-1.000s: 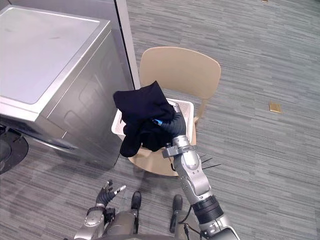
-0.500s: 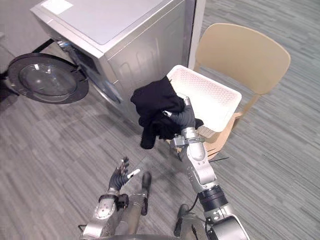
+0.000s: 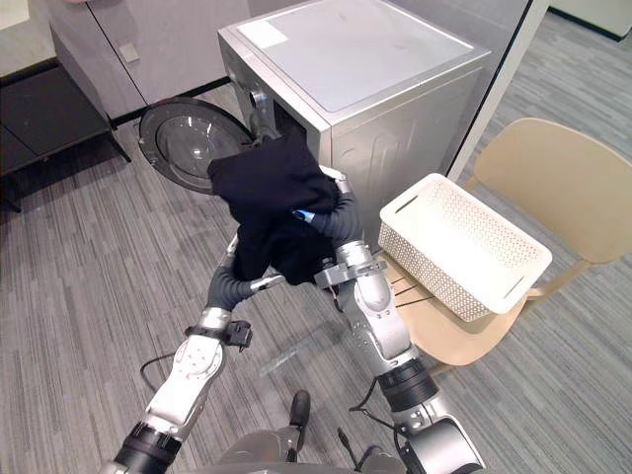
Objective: Pick up the laundry basket with both hands and put the clothes into the washing machine.
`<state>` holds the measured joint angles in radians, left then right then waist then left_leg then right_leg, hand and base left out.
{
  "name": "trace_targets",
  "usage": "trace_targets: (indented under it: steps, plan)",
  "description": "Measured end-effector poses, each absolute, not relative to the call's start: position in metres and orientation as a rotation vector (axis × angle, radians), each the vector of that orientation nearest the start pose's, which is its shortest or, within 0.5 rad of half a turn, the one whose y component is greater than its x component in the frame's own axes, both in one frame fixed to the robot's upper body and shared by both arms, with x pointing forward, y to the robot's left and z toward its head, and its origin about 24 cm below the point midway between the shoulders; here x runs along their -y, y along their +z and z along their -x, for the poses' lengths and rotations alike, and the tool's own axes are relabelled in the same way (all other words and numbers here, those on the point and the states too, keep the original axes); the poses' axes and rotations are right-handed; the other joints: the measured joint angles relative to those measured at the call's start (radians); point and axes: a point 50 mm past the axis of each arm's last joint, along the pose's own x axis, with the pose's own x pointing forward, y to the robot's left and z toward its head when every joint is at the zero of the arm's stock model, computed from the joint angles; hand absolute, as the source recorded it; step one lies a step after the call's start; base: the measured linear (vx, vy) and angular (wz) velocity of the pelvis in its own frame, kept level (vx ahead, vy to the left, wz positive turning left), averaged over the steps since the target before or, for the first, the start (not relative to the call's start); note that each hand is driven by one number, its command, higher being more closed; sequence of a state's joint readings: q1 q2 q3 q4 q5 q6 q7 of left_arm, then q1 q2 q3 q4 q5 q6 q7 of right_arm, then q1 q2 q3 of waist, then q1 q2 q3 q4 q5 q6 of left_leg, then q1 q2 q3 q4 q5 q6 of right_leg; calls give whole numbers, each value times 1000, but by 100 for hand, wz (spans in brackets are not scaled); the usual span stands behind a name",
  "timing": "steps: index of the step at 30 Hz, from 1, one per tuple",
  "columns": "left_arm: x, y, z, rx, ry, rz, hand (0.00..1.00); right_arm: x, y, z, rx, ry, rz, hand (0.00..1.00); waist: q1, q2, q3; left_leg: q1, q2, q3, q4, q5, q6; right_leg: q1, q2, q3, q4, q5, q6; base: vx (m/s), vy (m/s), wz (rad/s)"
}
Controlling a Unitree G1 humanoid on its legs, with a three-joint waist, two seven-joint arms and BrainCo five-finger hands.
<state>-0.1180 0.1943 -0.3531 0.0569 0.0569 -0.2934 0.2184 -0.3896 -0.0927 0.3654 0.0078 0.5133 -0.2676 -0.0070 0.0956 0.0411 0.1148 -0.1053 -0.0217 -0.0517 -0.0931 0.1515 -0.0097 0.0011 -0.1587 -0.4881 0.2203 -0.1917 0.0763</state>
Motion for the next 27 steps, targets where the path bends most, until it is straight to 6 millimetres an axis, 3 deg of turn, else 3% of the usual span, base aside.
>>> trace_targets:
  steps: [4,5,13,14,23,27]
  plan:
    - [-80,79,-271,376,-279,-260,0,37,156,-281,453,608,-477,100,-5,-7,-15,12,8,2,-1,4,-6,7,7,17,-1,3,-5,-61,-26,-7]
    - [-78,77,-274,369,-288,-269,100,31,157,-280,443,637,-489,100,-8,-7,-25,12,15,5,-2,5,-7,7,14,24,-6,7,-11,-53,-38,-11]
    - [-72,78,-281,383,-329,-339,100,20,154,-276,390,704,-575,100,-5,-11,-37,8,58,16,-9,15,-23,-7,55,50,-12,20,-31,-67,-64,-10]
    - [-72,77,-281,377,-328,-341,100,20,153,-276,383,707,-578,0,-6,-11,-38,8,60,16,-9,16,-25,-8,57,51,-11,20,-32,-53,-68,-6]
    - [-79,70,-283,351,-262,-337,100,12,146,-274,356,731,-543,0,-5,-15,-63,-5,73,29,-8,16,-34,-35,70,80,3,19,-40,-9,-40,-6]
    - [-93,64,-276,310,-166,-259,100,16,141,-271,373,708,-477,0,-15,-16,-64,-4,73,31,-9,19,-30,-37,70,82,4,18,-42,-1,-17,-1]
